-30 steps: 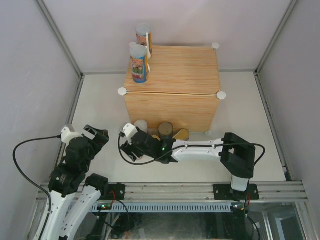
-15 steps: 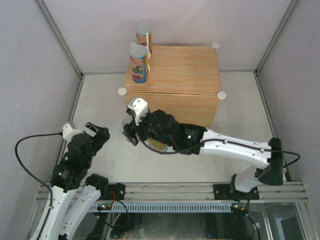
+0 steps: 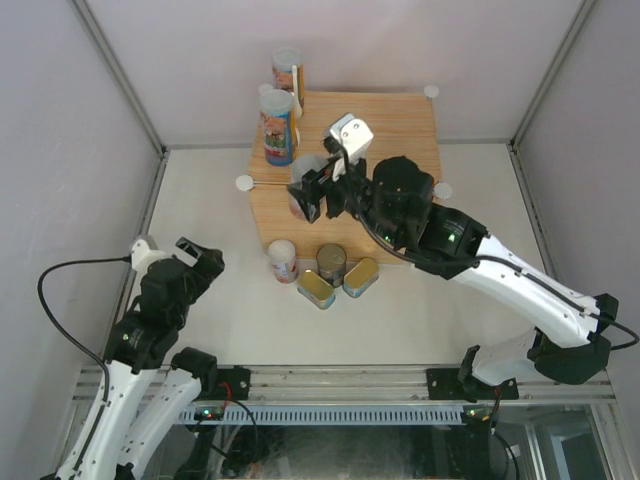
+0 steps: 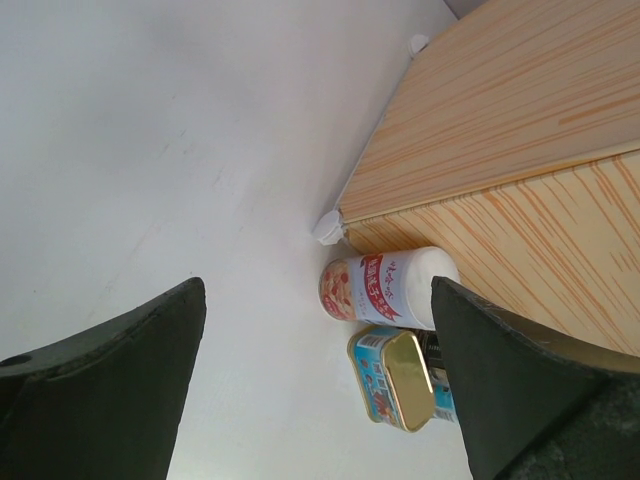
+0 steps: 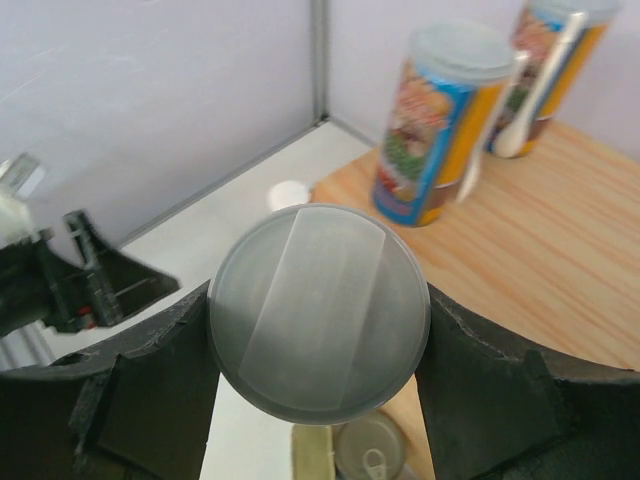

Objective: Place and organize the canned foods onto the counter
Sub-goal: Place the canned food on the counter.

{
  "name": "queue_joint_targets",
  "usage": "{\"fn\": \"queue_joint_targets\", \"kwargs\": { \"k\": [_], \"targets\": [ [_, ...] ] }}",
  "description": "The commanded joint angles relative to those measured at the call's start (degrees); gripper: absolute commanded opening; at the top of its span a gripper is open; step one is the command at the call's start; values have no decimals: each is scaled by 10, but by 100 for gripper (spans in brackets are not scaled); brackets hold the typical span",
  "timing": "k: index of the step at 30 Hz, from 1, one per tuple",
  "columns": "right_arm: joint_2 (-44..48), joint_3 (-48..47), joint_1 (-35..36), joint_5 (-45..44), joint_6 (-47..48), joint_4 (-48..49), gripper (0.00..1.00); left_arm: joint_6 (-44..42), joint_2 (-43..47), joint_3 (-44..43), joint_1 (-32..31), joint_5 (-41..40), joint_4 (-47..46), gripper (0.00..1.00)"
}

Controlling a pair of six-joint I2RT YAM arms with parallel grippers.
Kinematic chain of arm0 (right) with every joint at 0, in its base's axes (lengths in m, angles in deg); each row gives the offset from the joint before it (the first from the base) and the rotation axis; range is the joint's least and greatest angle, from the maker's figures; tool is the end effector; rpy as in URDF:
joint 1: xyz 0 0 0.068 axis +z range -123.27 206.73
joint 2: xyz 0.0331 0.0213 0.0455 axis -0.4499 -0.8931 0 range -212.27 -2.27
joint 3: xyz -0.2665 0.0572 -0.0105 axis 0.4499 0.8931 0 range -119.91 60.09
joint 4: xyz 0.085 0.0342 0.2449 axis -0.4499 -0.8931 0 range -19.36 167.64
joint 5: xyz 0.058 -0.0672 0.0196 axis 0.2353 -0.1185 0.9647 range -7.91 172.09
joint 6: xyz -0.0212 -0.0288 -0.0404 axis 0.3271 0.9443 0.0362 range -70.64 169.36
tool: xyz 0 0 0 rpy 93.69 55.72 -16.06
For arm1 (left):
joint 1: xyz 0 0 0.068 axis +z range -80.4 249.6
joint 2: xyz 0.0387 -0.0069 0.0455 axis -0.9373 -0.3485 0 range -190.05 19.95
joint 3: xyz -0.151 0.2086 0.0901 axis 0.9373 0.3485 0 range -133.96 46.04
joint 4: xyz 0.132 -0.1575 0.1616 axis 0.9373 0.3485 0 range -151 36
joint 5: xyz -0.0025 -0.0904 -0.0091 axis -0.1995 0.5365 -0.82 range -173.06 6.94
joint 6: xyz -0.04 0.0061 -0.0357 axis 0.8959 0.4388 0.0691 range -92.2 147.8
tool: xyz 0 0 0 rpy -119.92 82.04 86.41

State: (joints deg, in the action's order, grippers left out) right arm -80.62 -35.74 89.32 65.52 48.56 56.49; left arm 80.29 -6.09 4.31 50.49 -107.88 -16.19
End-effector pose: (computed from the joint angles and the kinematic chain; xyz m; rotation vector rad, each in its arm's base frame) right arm 0.1427 0.2529 0.4959 -0.6544 1.5335 0.6093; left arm 0.0949 -0.0170 0.3017 -0.8332 1.8672 -0.3351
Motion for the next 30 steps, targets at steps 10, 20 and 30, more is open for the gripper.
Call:
{"fn": "queue_joint_targets", "kwargs": {
  "k": [10,20,30],
  "targets": [
    [-35,-122,-157,67,-2,71,0,-29,-26,-16,-2,51,-62,95],
    [-164,-274,-224,104,-8,19,0,-87,-38,0,-2,101,-130,94],
    [-305,-468,-279,140,-23,-89,0,-137,-71,10,-4,141,-184,92]
  ]
}}
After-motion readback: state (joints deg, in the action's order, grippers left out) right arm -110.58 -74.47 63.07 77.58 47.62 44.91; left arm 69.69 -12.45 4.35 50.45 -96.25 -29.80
